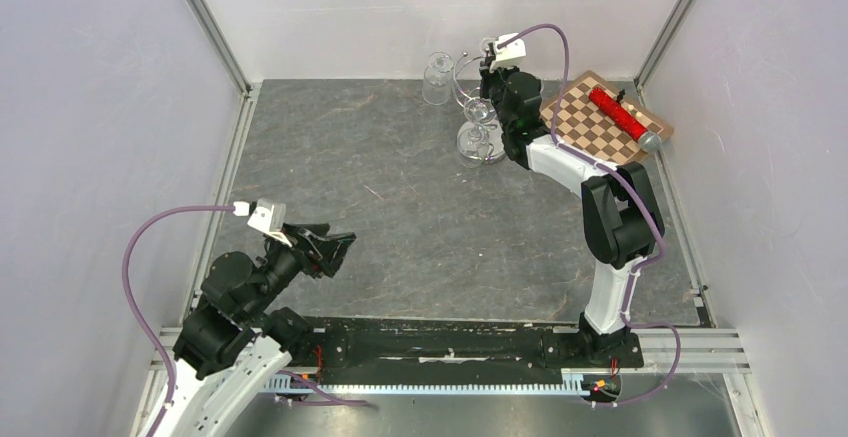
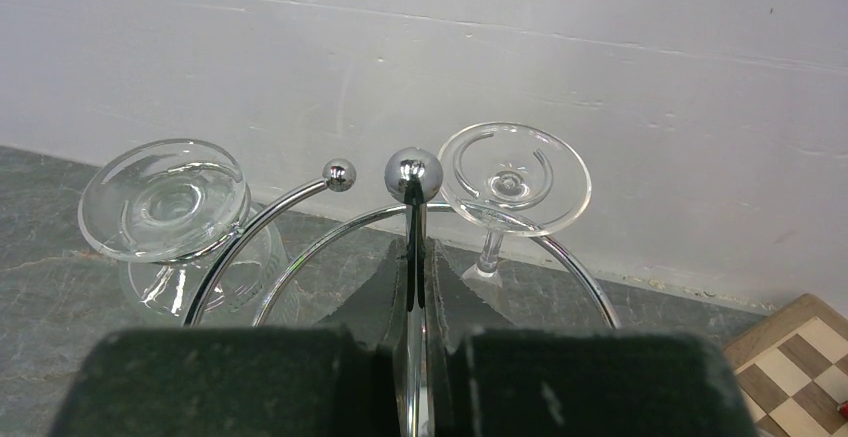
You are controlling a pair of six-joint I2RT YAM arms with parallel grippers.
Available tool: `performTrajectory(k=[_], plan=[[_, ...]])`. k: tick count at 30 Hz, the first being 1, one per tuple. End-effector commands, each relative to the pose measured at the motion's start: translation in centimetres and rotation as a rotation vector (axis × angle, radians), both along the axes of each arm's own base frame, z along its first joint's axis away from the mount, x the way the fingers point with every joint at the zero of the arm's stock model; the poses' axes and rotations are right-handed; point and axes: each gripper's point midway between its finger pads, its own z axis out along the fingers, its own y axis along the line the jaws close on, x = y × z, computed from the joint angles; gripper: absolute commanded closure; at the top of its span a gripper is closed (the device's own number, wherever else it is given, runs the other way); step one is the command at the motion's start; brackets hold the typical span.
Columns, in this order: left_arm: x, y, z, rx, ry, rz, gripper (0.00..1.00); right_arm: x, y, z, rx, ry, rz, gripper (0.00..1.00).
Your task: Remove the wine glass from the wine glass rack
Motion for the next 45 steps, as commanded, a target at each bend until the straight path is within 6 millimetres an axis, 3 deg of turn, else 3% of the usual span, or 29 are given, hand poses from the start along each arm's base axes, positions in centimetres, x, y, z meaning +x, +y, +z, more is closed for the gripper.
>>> performTrajectory(k=[1, 21, 45], plan=[[0.2, -0.5, 0.6, -0.024, -0.013, -0.016, 0.26, -1.1, 0.2, 7.5, 0.055, -0.211, 0.029, 1.00], [0.2, -0.5, 0.6, -0.027, -0.015, -0.017, 0.26, -4.4, 0.1, 15.2, 0.162, -0.345, 0.128, 1.00], [0.2, -0.4, 0.7, -0.031, -0.017, -0.013, 0.26, -9.3, -0.1, 22.1, 0.274, -0.477, 0.236, 1.00]])
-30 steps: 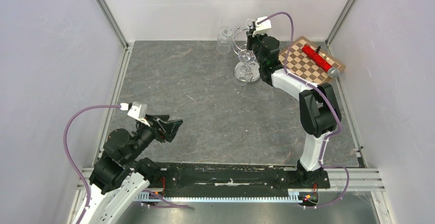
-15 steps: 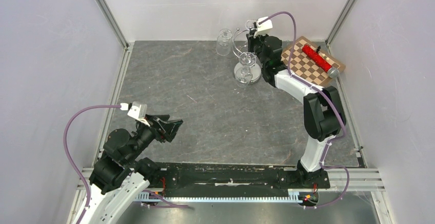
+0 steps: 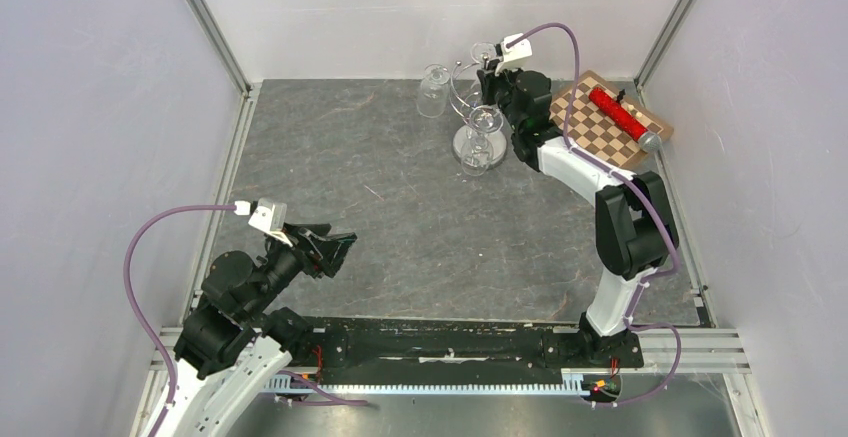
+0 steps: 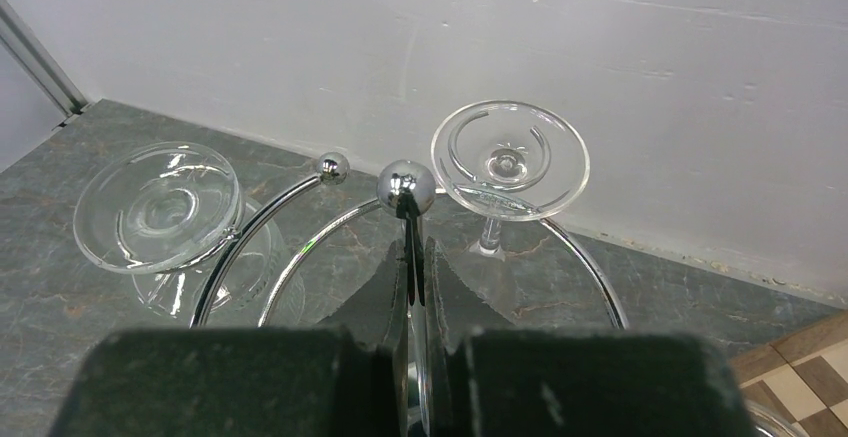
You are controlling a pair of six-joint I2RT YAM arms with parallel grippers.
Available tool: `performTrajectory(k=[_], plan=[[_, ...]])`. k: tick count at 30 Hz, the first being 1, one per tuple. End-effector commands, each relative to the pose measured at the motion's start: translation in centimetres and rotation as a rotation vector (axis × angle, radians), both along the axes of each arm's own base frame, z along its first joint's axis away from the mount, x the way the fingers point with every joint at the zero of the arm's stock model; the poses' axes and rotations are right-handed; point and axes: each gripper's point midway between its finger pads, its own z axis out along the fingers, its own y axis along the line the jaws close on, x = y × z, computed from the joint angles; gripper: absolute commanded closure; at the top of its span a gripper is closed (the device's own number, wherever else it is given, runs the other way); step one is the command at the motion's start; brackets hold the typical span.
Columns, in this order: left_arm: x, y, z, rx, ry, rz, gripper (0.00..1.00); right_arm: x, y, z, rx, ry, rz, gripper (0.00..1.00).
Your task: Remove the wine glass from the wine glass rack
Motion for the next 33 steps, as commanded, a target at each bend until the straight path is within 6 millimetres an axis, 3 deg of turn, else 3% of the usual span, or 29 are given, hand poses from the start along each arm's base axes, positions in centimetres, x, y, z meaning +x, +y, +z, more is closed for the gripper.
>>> performTrajectory(k=[1, 18, 33], plan=[[0.2, -0.3, 0.7, -0.030, -0.020, -0.004, 0.26, -6.9, -0.9, 21.8, 0.272, -0.538, 0.089, 1.00], [0.2, -0.3, 0.6, -0.028, -0.017, -0.003, 0.26, -9.6, -0.8, 25.6, 0.298, -0.604, 0.151, 1.00], [0.3, -0.3, 0.6, -0.027, -0.016, -0.001, 0.26, -13.6, 0.6, 26.4, 0.256, -0.637, 0.246, 1.00]])
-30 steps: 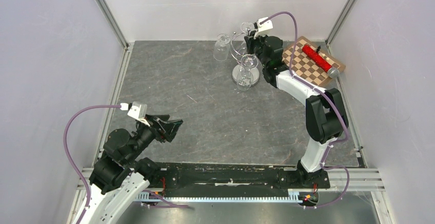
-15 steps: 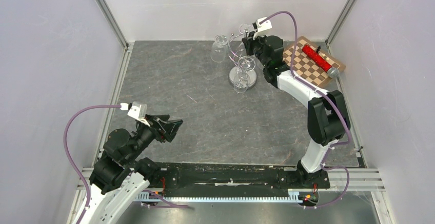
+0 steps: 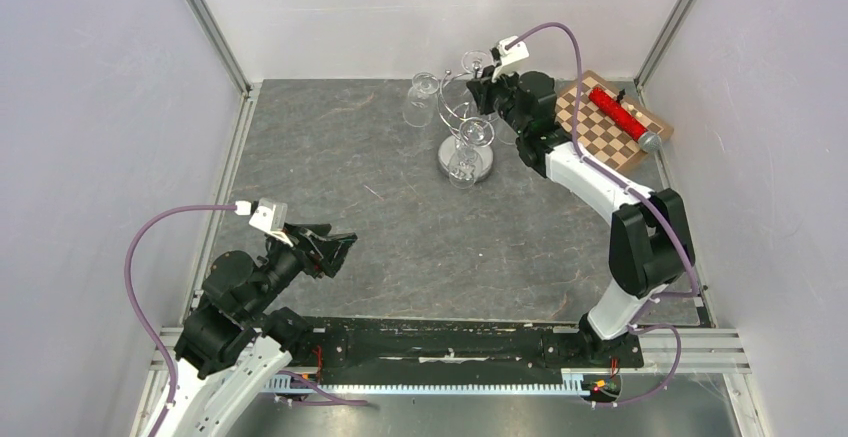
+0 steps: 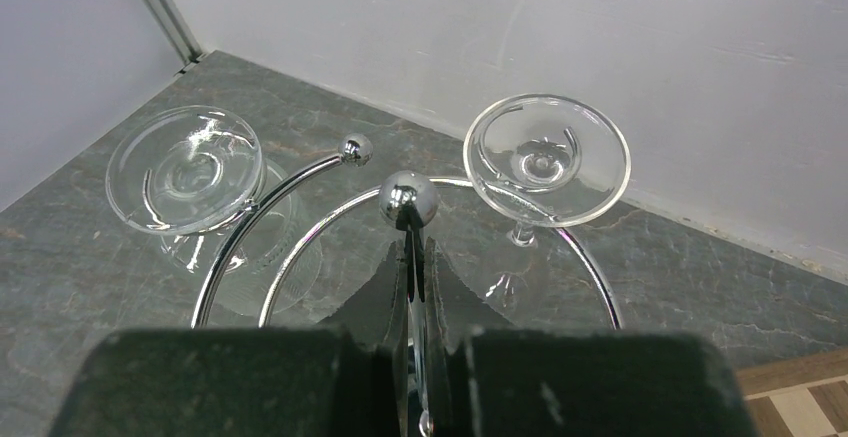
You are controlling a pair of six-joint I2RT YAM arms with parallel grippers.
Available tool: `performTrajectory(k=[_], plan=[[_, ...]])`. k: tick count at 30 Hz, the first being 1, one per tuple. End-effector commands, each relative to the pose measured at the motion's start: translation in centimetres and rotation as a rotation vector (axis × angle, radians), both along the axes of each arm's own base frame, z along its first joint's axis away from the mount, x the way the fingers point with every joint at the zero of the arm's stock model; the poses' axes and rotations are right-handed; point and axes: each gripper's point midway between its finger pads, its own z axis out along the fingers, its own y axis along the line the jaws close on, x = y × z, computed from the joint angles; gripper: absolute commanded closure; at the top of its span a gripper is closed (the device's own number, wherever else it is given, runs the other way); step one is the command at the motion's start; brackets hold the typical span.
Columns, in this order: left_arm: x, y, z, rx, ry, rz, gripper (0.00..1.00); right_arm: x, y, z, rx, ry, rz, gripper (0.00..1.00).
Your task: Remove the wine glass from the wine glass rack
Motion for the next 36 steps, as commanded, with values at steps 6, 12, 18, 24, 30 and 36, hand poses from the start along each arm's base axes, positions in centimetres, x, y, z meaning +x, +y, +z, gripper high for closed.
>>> performTrajectory(k=[6, 12, 18, 24, 30, 36], plan=[[0.2, -0.3, 0.7, -0.029, -0.018, -0.004, 0.26, -12.0, -1.2, 24.9, 0.274, -0.707, 0.112, 1.00], [0.2, -0.3, 0.7, -0.028, -0.018, -0.004, 0.26, -14.7, -0.7, 24.7, 0.253, -0.726, 0.162, 1.00], [0.3, -0.3, 0.6, -0.027, -0.014, -0.004, 0.26, -17.4, 0.5, 24.4, 0.187, -0.736, 0.262, 1.00], [0.3, -0.3, 0.6, -0.028, -0.014, -0.004, 0.26, -19.5, 1.0, 23.7, 0.152, -0.735, 0.334, 1.00], [0.3, -0.3, 0.6, -0.026, -0.013, -0.002, 0.26, -20.5, 1.8, 22.6, 0.122, -0.710, 0.401, 1.00], [0.3, -0.3, 0.6, -0.026, -0.014, -0.001, 0.26, -21.7, 2.6, 21.4, 0.086, -0.696, 0.478, 1.00]])
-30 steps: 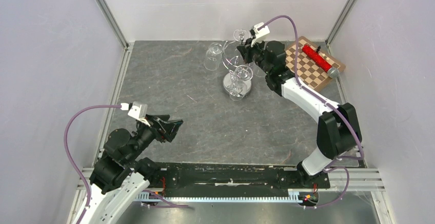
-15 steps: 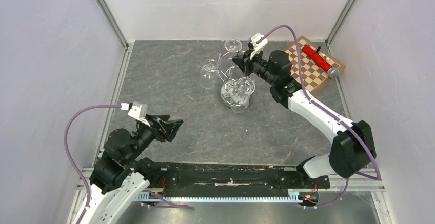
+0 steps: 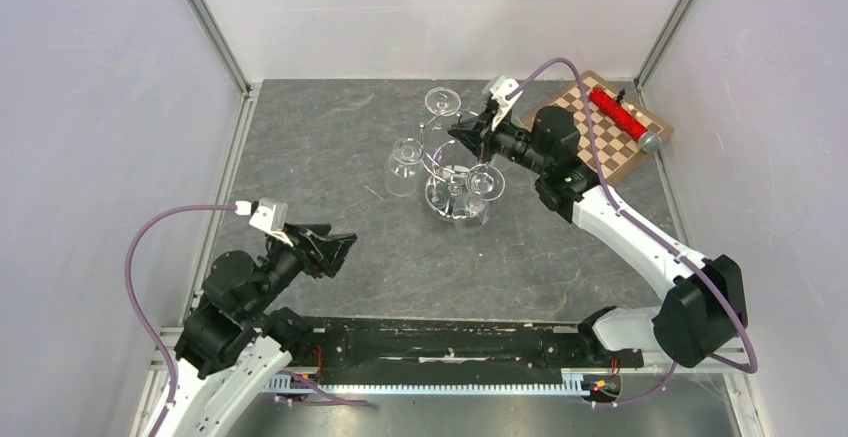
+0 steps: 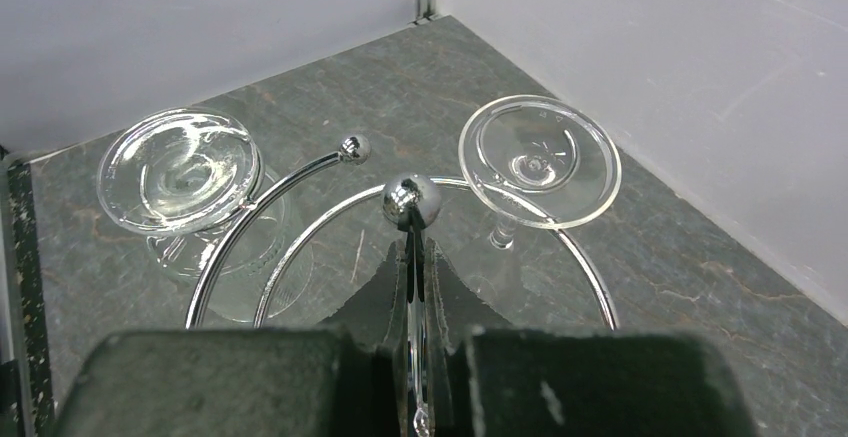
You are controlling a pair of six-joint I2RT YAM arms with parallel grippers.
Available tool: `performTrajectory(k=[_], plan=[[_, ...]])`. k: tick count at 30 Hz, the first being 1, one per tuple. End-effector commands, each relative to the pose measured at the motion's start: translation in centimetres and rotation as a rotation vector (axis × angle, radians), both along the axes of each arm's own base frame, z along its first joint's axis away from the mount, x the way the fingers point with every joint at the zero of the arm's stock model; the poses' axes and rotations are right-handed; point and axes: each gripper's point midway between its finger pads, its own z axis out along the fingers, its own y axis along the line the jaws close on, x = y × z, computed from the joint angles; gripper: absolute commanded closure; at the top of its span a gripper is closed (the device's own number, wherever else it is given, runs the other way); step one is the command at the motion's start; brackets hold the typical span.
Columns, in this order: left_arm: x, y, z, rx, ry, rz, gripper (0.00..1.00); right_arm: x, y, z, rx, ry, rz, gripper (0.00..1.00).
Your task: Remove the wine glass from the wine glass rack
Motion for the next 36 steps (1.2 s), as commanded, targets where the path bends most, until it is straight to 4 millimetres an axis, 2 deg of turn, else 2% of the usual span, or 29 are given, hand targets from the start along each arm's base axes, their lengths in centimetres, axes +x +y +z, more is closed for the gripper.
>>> performTrajectory(k=[1, 16, 36], plan=[[0.3, -0.3, 0.6, -0.026, -0.013, -0.001, 0.26, -6.7, -1.9, 17.8, 0.262, -0.553, 0.091, 1.00], [0.4, -0.4, 0.4, -0.021, -0.004, -0.006, 0.26, -7.7, -0.3, 15.1, 0.188, -0.516, 0.196, 1.00], [0.3, -0.6, 0.5, -0.022, -0.004, -0.016, 0.26, -8.0, 0.8, 11.0, 0.120, -0.464, 0.218, 1.00]])
